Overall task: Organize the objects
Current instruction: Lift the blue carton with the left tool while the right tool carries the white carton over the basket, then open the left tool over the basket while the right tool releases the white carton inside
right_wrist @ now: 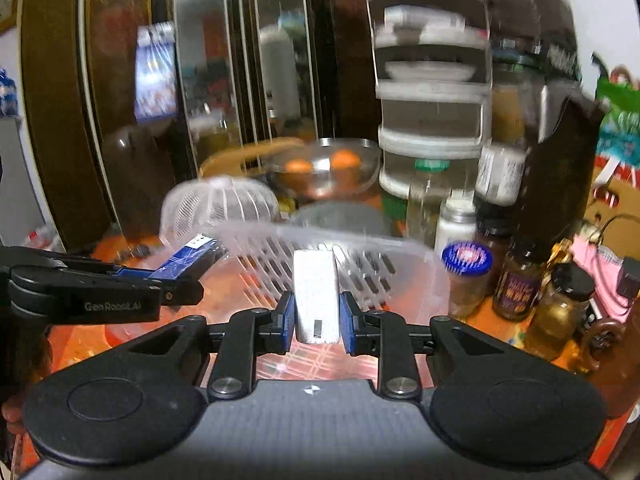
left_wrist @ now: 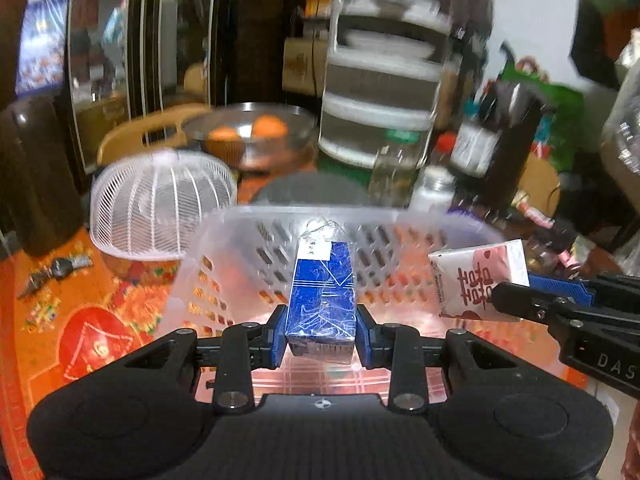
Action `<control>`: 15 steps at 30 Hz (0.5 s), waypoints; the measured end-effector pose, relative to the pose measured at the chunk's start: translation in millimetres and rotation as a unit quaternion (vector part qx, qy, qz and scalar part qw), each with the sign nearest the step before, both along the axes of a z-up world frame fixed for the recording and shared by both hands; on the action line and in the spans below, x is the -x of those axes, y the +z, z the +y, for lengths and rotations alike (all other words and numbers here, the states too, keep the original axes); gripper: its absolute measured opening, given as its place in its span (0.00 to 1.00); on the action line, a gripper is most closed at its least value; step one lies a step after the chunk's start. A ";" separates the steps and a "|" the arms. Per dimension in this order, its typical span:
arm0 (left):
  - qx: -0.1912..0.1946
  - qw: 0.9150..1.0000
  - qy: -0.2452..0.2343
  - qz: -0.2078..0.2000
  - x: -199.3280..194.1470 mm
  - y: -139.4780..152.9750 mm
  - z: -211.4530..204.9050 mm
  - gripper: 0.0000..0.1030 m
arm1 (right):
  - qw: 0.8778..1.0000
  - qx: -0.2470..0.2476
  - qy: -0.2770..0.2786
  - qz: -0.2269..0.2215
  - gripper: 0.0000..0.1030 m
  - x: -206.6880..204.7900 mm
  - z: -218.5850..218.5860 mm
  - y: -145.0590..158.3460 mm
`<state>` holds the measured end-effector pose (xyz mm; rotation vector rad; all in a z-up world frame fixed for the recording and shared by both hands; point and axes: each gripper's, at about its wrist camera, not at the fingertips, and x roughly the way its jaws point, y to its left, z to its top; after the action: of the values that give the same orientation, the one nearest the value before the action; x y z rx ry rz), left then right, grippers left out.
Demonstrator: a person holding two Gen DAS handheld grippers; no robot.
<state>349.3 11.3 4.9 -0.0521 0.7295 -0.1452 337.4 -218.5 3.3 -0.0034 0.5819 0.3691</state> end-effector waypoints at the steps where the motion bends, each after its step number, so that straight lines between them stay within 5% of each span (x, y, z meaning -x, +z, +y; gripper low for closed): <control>1: 0.003 1.000 0.001 0.010 -6.7 -2.1 0.7 0.36 | 1.000 0.004 0.000 0.009 0.26 -6.1 1.5 -0.7; 13: -0.026 0.999 0.016 0.042 -33.0 -20.8 0.0 0.38 | 0.997 0.030 0.001 0.065 0.27 -35.1 13.0 -19.1; 15: -0.033 0.999 0.020 0.030 -31.9 -20.0 -0.7 0.41 | 0.998 0.026 -0.001 0.058 0.36 -33.2 11.3 -17.4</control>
<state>381.2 10.6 -15.1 -0.0080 0.7913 -0.0814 370.6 -207.2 -14.1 -0.0314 0.7053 0.3534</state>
